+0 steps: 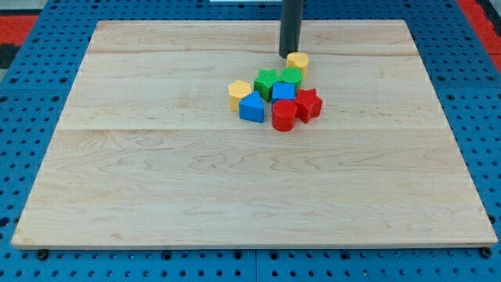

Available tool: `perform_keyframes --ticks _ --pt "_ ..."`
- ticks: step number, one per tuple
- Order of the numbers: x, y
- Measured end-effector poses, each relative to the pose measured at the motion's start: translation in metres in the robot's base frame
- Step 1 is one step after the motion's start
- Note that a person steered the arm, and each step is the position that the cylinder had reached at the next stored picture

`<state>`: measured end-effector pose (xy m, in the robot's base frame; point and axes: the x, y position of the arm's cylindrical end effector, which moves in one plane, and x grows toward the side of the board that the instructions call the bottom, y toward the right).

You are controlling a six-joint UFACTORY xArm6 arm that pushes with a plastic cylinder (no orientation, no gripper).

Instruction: Push the yellow heart to the top right side of the blue cube

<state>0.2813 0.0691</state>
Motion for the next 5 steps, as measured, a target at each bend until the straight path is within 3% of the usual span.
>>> perform_keyframes --ticks 5 --pt "0.023 0.026"
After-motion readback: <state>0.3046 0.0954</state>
